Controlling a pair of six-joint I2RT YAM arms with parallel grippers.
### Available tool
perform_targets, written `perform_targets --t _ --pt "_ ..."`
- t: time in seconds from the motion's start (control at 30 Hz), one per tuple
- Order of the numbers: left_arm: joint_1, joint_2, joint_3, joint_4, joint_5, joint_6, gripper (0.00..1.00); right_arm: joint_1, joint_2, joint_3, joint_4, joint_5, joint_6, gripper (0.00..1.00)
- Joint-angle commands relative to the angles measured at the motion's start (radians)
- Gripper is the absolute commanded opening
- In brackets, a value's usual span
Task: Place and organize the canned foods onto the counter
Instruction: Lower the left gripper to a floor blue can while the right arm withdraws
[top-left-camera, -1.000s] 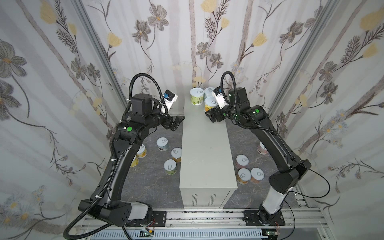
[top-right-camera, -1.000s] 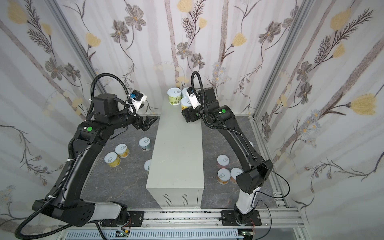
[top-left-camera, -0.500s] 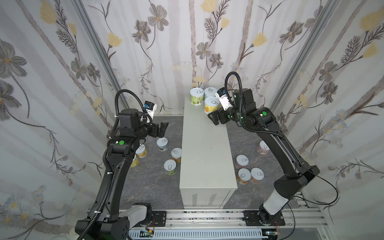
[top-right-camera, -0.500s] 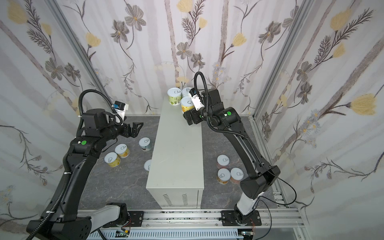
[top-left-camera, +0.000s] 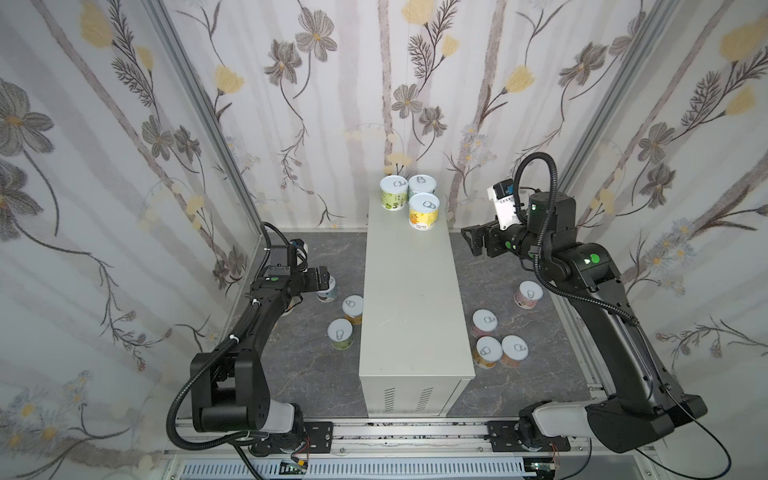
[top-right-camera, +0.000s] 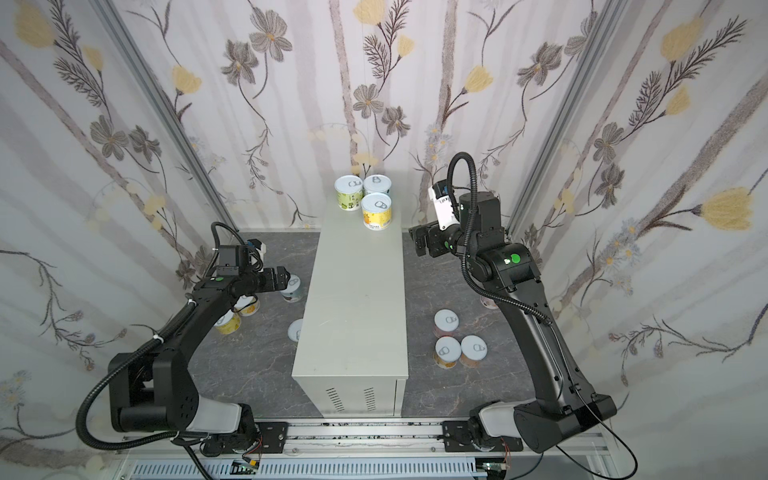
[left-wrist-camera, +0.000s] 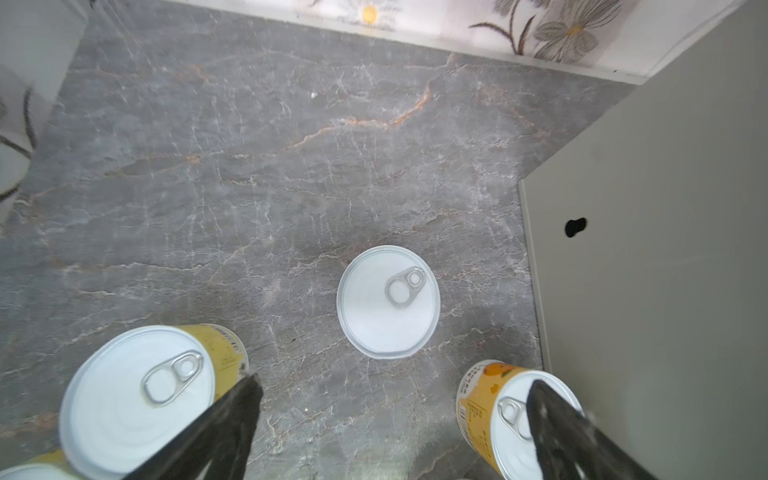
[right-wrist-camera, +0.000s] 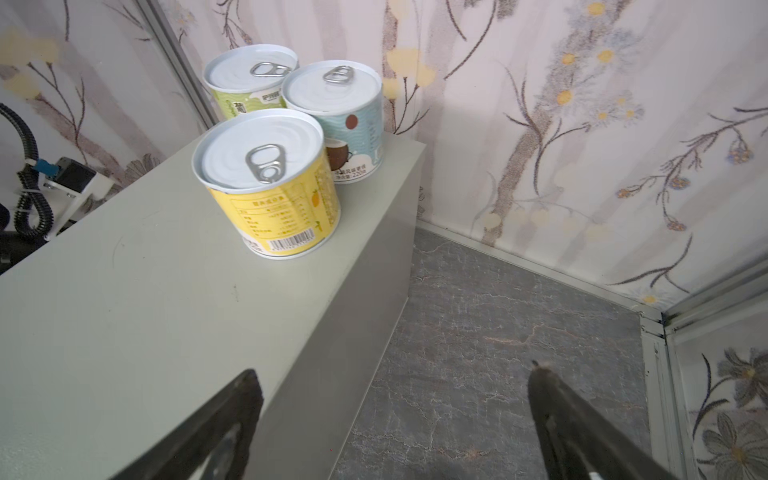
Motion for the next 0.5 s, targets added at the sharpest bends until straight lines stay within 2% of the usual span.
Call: perform_targets --t 0.0,0.13,0.47 --pt "-0.007 0.072 -0.003 0.109 -0.009 -0.068 1.00 -0.046 -0.042 -0.056 0.059 -0.049 0.039 1.00" --pt "-0.035 0.187 0.039 0.118 -0.067 -0.047 1.00 -0.065 -0.081 -0.113 0.072 -0.058 0.044 1.00" --pt "-0.082 0.407 0.198 0.072 -0.117 -0.036 1.00 -0.096 -0.093 -0.158 0.088 -0.075 0.039 1.00"
